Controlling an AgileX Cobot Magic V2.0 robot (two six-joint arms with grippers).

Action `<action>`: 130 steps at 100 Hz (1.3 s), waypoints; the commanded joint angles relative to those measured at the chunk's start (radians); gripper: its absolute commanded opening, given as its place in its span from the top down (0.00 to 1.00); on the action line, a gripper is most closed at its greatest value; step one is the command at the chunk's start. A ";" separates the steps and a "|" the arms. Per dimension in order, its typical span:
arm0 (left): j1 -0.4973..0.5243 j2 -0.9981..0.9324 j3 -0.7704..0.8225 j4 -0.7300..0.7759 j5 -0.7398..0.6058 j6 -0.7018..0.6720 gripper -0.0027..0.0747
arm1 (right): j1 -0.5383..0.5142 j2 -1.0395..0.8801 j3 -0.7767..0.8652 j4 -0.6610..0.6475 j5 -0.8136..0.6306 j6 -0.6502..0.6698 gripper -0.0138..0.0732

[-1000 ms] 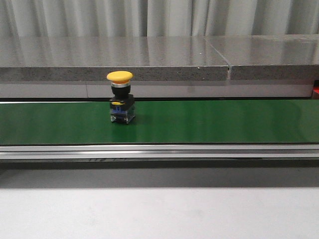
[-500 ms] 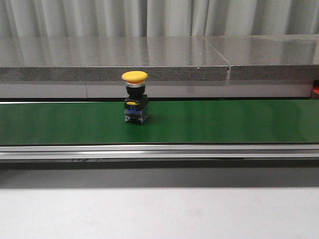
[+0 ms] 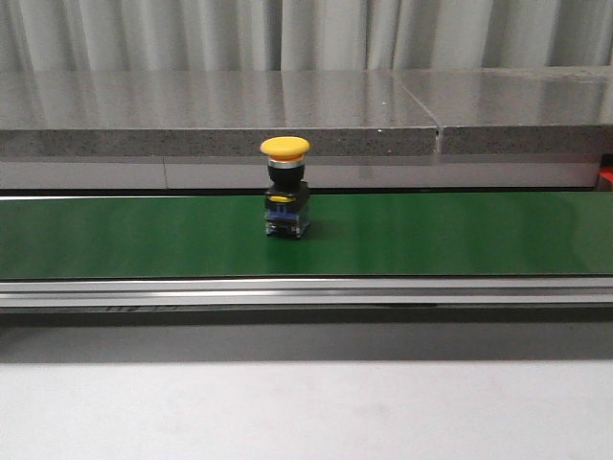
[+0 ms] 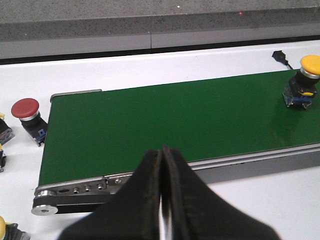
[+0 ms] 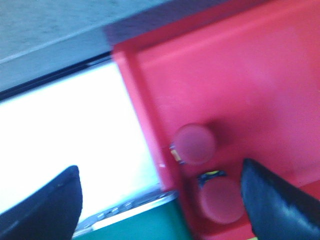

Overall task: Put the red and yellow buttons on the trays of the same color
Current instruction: 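Move the right gripper back above the belt toward the yellow button, then lower the right gripper over the yellow button and grasp it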

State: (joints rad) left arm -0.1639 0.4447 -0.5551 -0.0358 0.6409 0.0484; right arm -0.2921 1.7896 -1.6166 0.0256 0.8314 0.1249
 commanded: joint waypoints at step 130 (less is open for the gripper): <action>-0.007 0.003 -0.027 -0.014 -0.065 -0.006 0.99 | 0.611 -0.295 0.289 0.233 0.084 -0.362 0.11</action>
State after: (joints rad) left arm -0.1639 0.4447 -0.5551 -0.0358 0.6409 0.0484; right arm 0.3008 1.4958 -1.2956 0.2374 0.9606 -0.2221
